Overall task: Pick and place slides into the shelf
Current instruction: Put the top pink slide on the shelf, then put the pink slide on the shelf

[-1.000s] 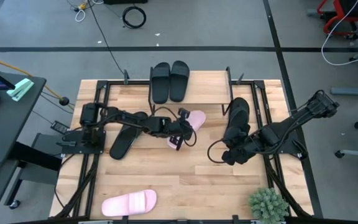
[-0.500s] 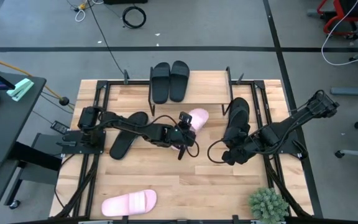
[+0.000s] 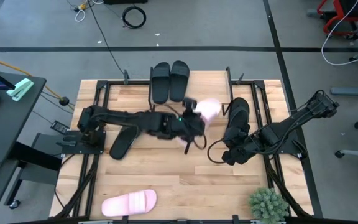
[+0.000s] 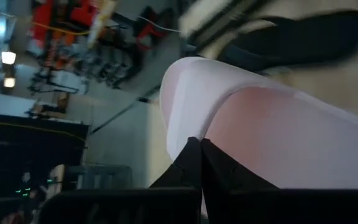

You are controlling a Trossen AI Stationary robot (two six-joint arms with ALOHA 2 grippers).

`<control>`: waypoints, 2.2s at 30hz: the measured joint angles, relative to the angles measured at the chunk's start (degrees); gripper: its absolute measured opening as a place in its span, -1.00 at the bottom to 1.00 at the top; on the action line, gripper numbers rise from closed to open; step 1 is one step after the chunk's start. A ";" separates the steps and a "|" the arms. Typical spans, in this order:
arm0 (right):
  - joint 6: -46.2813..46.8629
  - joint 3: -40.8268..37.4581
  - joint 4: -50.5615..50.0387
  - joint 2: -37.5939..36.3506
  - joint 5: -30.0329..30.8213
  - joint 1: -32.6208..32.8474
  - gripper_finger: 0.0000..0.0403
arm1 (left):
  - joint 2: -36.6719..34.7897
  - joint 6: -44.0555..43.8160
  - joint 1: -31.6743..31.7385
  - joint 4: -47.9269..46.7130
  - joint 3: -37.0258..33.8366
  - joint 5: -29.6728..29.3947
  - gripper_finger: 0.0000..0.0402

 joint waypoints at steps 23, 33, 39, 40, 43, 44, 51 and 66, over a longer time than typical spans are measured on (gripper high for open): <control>-0.27 0.02 -0.77 0.02 0.00 0.00 -0.99 | 6.89 -13.75 24.79 5.68 4.45 17.20 -1.00; -0.78 0.02 -1.33 0.02 -0.03 0.00 -0.99 | 8.65 -13.27 25.76 5.54 4.45 18.46 -0.99; -0.75 0.02 -1.31 0.02 -0.03 0.00 -0.99 | 8.62 -12.97 26.23 3.83 4.47 18.30 -0.93; -0.75 0.02 -1.31 0.02 -0.03 0.00 -0.99 | 8.62 -12.96 26.32 3.39 4.47 18.36 -0.92; -0.32 0.02 -1.31 0.02 -0.04 0.00 -0.99 | 8.62 -13.42 26.54 2.08 4.47 18.30 -0.87; -0.17 0.02 -1.31 0.02 -0.04 0.00 -0.99 | 8.62 -13.56 26.56 2.10 4.47 18.28 -0.85; 0.94 0.02 -1.31 0.02 -0.06 0.00 -0.99 | 8.57 -13.48 26.60 2.04 4.47 17.91 -0.53; 1.69 0.02 -0.60 0.02 -0.26 3.93 -0.99 | 5.91 -9.58 19.54 -13.93 8.77 18.11 -0.29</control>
